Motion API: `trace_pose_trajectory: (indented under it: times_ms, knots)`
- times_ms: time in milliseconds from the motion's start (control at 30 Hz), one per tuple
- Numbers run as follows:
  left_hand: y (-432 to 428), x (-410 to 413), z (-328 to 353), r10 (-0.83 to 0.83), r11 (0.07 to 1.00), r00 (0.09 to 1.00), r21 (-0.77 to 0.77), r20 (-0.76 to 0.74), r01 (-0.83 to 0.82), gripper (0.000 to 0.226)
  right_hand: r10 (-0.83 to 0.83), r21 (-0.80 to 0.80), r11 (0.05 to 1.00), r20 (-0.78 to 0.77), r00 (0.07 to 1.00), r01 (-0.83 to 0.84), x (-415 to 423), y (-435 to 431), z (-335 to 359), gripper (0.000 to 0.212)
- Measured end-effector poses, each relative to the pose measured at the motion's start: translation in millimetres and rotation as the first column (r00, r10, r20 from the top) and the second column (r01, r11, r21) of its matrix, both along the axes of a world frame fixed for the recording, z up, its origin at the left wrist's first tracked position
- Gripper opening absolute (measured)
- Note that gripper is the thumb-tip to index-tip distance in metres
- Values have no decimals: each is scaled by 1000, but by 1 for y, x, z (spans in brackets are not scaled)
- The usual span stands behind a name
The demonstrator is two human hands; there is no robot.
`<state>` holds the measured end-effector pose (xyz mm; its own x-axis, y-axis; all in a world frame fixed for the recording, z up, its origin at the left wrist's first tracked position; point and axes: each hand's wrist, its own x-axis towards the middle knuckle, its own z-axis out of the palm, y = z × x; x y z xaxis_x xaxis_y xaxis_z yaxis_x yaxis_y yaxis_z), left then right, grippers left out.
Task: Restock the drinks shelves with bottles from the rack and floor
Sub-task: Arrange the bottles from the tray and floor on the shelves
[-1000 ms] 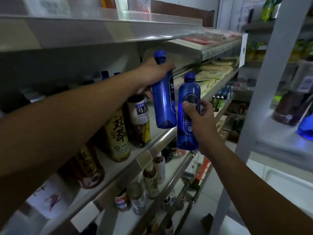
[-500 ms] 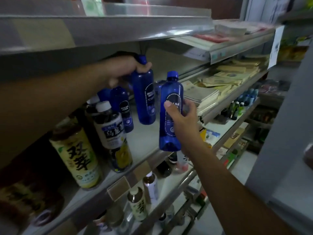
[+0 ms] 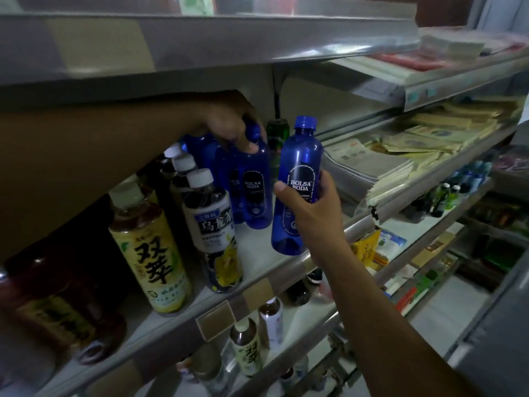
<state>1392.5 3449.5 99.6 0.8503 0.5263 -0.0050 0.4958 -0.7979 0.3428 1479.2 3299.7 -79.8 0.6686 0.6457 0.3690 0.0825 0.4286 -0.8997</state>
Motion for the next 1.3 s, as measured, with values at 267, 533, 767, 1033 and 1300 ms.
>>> trace_pose_trajectory:
  times_ms: [267, 533, 767, 1033, 1300]
  knots:
    - [16, -5, -6, 17, 994, 994, 107, -107, -5, 25, 58, -9, 998, 206, 977, -57, -5, 14, 0, 55]
    - [19, -4, -10, 44, 988, 984, 151, -170, -19, 22, 84, -82, 995, 328, 941, -60, 1, 32, -18, 74]
    - [14, -3, -11, 73, 990, 976, 136, -205, -46, 23, 204, -116, 978, 310, 929, -176, 0, 37, -41, 64]
    - [8, -7, -10, 112, 979, 963, 192, -246, -65, 26, 189, -71, 982, 275, 943, -176, -2, 36, -45, 59]
    - [5, -9, -16, 131, 972, 968, 219, -212, -83, 29, 231, -73, 973, 217, 949, -220, -6, 35, -50, 51]
